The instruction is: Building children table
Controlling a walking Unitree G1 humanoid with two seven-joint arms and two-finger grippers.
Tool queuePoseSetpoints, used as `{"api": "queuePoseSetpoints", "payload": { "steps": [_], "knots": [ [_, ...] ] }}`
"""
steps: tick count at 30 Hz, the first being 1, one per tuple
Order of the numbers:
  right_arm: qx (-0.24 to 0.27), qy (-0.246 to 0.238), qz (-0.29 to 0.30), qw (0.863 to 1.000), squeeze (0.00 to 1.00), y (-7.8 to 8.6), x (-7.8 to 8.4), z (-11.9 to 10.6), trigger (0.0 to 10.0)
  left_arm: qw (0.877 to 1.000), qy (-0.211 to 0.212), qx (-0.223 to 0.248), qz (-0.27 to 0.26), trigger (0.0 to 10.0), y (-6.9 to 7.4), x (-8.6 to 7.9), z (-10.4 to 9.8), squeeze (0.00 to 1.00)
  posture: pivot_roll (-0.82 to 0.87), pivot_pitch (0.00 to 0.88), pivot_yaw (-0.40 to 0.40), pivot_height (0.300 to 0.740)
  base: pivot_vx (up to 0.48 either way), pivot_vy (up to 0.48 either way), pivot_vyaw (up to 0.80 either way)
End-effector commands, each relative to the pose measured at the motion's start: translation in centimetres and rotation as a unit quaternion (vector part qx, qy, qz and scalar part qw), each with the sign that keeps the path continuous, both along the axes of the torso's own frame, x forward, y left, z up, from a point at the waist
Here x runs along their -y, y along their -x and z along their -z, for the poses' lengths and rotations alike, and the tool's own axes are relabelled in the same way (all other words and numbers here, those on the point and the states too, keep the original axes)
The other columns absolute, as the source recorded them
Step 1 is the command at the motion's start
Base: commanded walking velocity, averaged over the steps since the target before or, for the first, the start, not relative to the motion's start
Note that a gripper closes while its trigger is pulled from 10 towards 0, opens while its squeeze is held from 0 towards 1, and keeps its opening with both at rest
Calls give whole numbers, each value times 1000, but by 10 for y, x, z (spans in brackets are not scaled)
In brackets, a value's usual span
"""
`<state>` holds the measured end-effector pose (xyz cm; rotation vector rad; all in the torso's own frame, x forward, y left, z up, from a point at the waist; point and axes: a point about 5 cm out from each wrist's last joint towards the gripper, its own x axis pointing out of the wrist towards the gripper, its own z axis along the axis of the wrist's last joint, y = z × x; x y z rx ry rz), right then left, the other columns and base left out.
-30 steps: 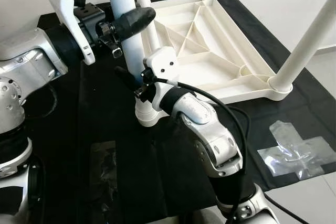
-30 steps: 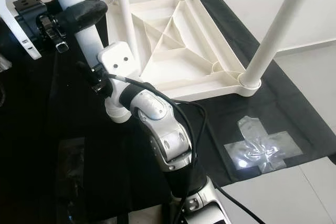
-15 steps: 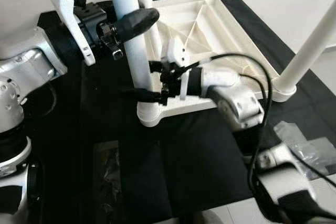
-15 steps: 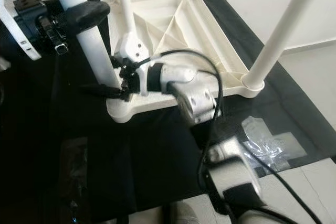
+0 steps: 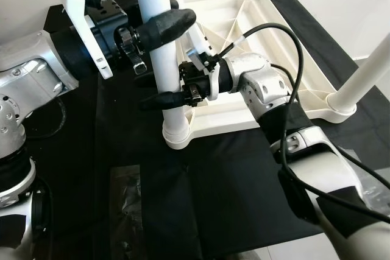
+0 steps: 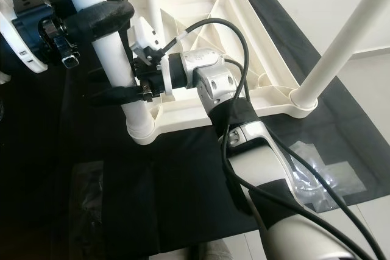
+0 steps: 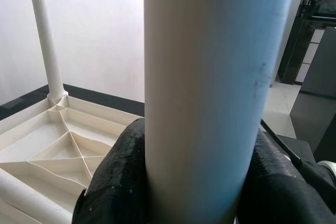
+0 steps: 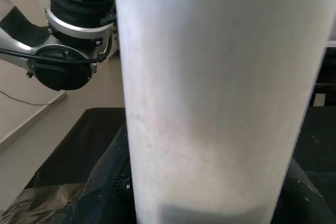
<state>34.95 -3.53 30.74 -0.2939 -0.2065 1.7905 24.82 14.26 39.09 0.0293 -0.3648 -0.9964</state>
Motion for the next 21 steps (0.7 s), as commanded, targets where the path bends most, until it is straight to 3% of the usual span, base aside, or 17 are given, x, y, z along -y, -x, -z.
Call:
{"api": "queuePoseSetpoints", "payload": {
  "steps": [1,11,12,13,18,19,20,21],
  "knots": [
    [14,2,-40,999,0,3,0,-2,0,1000,-3,-29,2,10000,-5,0,9,0,63,279,-16,740,0,0,0],
    [11,-8,-37,999,0,-1,7,0,0,999,-20,-20,-15,10000,-6,-1,11,0,47,267,-10,740,0,0,0],
    [12,-10,-34,999,0,-1,9,1,0,1000,-12,-26,-8,10000,-8,-2,12,1000,33,258,-15,740,0,0,0],
    [12,-16,-17,1000,0,-3,12,5,0,999,6,-27,-43,10000,-14,-10,12,1000,5,247,-12,740,0,0,0],
    [10,-28,7,1000,0,-4,14,9,0,996,8,-6,-86,10000,-18,-19,9,1000,-1,243,-15,740,0,0,0],
    [12,-42,36,998,0,-6,13,9,0,993,22,-9,-120,10000,-22,-30,8,0,-3,243,-19,740,0,0,0],
    [8,-55,81,995,0,-9,12,12,0,988,27,-12,-155,10000,-26,-40,8,0,-6,244,-31,740,0,0,0],
    [8,-55,81,995,0,-9,12,12,0,988,27,-12,-155,10000,-26,-40,8,0,-6,244,-31,740,0,0,0]
  ]
}}
